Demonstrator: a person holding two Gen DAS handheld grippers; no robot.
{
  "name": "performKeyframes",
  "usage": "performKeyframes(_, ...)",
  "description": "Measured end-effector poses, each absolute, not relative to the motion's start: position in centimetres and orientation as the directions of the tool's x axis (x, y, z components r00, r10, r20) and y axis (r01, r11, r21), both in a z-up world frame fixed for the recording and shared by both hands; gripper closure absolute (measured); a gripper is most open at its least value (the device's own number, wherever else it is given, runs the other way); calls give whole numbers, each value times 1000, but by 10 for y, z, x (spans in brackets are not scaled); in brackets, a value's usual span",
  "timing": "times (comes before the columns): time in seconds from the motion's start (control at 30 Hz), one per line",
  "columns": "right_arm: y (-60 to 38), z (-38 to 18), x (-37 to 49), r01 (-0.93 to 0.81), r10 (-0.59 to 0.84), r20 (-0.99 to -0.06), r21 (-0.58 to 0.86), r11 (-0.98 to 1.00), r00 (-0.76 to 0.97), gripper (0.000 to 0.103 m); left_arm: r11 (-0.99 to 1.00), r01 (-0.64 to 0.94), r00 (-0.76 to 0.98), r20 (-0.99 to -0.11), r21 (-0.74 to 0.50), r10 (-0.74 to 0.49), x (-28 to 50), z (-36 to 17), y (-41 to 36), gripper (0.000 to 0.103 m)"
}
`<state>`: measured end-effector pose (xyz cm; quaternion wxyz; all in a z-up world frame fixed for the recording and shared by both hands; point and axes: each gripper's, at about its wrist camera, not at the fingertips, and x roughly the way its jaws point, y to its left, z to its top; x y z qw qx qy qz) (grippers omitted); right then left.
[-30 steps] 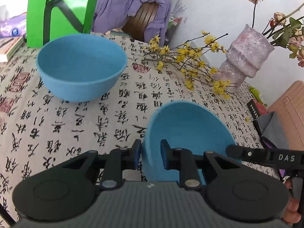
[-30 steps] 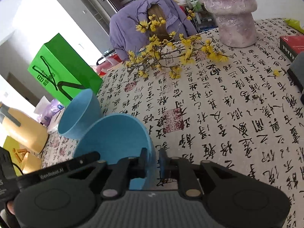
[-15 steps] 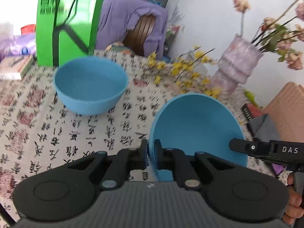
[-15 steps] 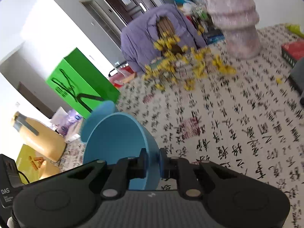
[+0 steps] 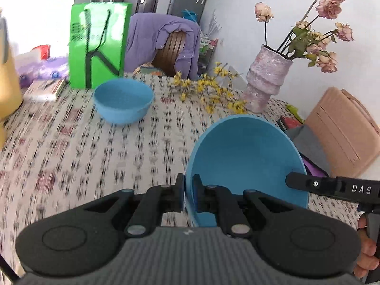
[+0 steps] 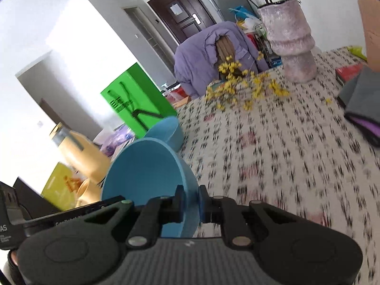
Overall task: Organize plates and bowls
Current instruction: 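Lift the blue bowl with both grippers and carry it to the placed blue bowl, then lower the blue bowl into the placed blue bowl with both grippers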
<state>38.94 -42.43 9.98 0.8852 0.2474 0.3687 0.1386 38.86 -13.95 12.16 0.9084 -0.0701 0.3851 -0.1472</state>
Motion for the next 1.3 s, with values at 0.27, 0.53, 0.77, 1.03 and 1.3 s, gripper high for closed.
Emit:
performKeyframes(0.27, -411, 85, 311, -89, 446, -606, 526, 846, 659, 89, 943, 188, 654, -682, -273, -328, 310, 103, -126, 96)
performKeyframes(0.53, -393, 51, 275, -79, 440, -630, 516, 853, 640, 89, 945, 120, 638, -706, -303, -307, 279, 72, -109, 96)
performKeyframes(0.77, -381, 49, 271, -98, 416, -633, 474, 875, 652, 88, 946, 102, 621, -723, -309, -303, 279, 60, -106, 96)
performKeyframes(1.03, -378, 45, 272, -114, 400, -639, 440, 891, 657, 82, 942, 111, 619, -719, -318, -316, 282, 55, -107, 95)
performKeyframes(1.3, -375, 44, 268, -145, 371, -634, 380, 914, 678, 77, 941, 137, 624, -711, -311, -326, 281, 55, -106, 90)
